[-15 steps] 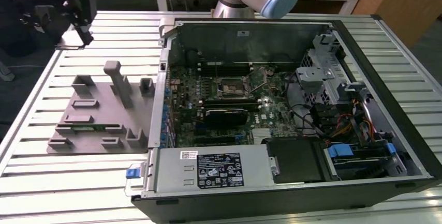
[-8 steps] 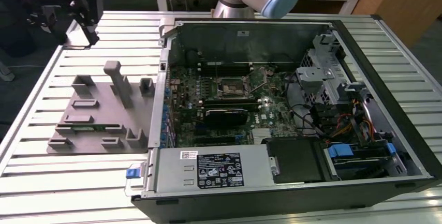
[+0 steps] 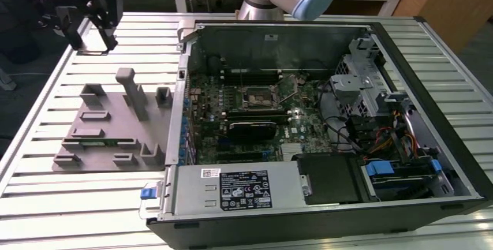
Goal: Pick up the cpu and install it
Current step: 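Pick up the cpu and move it towards the insertion slot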
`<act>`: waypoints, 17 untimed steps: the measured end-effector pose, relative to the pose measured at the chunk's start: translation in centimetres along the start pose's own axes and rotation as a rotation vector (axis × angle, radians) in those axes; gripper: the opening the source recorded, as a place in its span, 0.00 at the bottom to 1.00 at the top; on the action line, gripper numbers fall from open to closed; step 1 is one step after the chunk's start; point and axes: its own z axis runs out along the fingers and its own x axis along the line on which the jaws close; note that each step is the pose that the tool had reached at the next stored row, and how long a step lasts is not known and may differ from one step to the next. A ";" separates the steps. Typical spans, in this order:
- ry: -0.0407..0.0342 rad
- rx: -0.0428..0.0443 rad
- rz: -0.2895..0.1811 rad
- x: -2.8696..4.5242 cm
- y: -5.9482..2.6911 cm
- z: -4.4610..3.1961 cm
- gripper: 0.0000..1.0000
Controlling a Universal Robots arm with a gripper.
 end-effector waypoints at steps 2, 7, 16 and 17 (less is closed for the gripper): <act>0.0000 0.0000 0.000 -0.21 0.01 0.01 0.54; 0.0000 0.0000 0.000 -0.70 0.04 0.03 0.54; 0.0000 0.0000 0.000 -1.63 0.08 0.06 0.54; 0.0000 0.0000 0.000 -1.73 0.09 0.06 0.54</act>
